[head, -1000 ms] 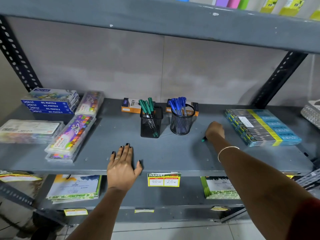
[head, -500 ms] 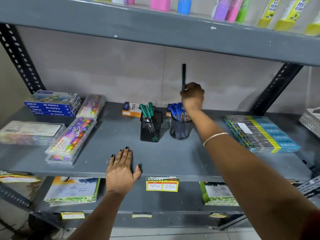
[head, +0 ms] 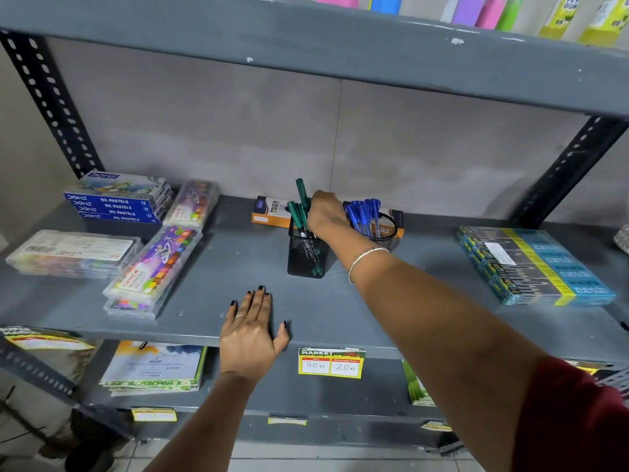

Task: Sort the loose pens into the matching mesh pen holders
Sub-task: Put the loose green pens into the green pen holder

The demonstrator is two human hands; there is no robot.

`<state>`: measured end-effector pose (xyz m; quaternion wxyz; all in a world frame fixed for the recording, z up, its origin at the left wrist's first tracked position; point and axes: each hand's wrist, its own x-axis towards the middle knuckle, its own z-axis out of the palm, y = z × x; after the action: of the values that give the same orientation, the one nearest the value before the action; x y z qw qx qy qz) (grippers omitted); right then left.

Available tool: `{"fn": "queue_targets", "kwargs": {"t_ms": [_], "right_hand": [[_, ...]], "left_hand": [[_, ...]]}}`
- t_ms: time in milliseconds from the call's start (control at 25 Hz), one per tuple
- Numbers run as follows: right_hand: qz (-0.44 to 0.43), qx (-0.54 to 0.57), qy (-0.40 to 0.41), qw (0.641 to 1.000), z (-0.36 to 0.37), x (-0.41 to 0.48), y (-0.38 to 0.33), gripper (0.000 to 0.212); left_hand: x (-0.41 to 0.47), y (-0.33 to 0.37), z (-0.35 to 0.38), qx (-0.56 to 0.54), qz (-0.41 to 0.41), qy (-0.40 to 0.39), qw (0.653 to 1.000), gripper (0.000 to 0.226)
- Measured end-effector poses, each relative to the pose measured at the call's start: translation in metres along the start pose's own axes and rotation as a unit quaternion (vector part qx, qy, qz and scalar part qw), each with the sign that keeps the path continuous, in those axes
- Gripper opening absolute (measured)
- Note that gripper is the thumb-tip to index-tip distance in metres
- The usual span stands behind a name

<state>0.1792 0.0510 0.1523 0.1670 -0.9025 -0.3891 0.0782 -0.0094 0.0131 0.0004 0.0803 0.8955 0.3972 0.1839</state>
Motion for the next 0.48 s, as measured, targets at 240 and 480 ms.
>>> {"fn": "queue_targets", "kwargs": {"t_ms": [240, 480], "right_hand": [[0.001, -0.004, -0.03, 1.0, 0.0053, 0.0017, -0.0034, 0.031], [0.0, -0.027, -0.029, 0.999, 0.0121, 0.002, -0.0012, 0.029]], "left_hand": [[0.0005, -0.0001, 0.0006, 0.001, -0.004, -0.007, 1.0, 0.064], [0.001, -0.0011, 0.0013, 0.009, -0.004, -0.02, 1.0, 0.065]]}}
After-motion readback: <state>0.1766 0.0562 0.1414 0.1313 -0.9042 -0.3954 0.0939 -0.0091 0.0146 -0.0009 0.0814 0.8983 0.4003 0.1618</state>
